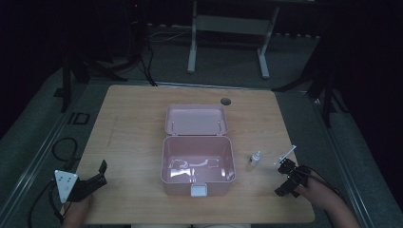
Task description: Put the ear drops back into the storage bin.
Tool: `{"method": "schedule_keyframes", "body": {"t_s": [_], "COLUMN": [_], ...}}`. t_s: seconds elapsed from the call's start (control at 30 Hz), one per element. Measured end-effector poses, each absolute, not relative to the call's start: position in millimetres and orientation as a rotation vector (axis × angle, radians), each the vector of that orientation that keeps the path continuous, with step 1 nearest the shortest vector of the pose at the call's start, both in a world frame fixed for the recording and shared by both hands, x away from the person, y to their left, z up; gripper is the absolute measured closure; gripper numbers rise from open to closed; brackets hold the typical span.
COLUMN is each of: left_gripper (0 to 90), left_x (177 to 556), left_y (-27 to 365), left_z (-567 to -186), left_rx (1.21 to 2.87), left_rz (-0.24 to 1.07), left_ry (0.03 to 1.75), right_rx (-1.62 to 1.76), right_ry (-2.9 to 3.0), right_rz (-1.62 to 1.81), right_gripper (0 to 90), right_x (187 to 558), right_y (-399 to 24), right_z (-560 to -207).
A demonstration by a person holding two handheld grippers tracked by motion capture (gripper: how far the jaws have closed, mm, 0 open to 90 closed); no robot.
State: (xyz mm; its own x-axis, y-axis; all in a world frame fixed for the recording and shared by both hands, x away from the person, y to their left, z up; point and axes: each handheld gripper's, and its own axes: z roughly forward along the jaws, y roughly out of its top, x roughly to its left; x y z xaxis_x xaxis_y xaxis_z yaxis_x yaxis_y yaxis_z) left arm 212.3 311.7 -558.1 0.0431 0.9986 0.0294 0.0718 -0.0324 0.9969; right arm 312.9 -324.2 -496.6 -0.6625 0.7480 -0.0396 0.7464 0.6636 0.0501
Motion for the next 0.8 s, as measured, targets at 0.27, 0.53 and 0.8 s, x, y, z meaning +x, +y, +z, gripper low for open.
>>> {"method": "schedule_keyframes", "body": {"t_s": [0.27, 0.53, 0.8], "left_gripper": [0.4, 0.4, 0.4], "left_x": [212.1, 212.1, 212.4], "left_y": [312.3, 312.5, 312.6], "left_z": [-558.1, -558.2, -558.2], "left_rx": [1.298, 1.296, 1.300], "left_rz": [1.164, 1.165, 1.165], "left_ry": [1.220, 1.223, 1.223], "right_rx": [1.262, 1.226, 1.261], "right_ry": [2.880, 2.919, 2.928], "right_rz": [-0.047, -0.097, -0.116], "right_gripper": [11.0, 11.1, 13.1], "right_x": [319.7, 326.5, 338.8], "right_y": [-322.0, -319.0, -310.8], "right_z": [-496.8, -499.8, -499.5]}}
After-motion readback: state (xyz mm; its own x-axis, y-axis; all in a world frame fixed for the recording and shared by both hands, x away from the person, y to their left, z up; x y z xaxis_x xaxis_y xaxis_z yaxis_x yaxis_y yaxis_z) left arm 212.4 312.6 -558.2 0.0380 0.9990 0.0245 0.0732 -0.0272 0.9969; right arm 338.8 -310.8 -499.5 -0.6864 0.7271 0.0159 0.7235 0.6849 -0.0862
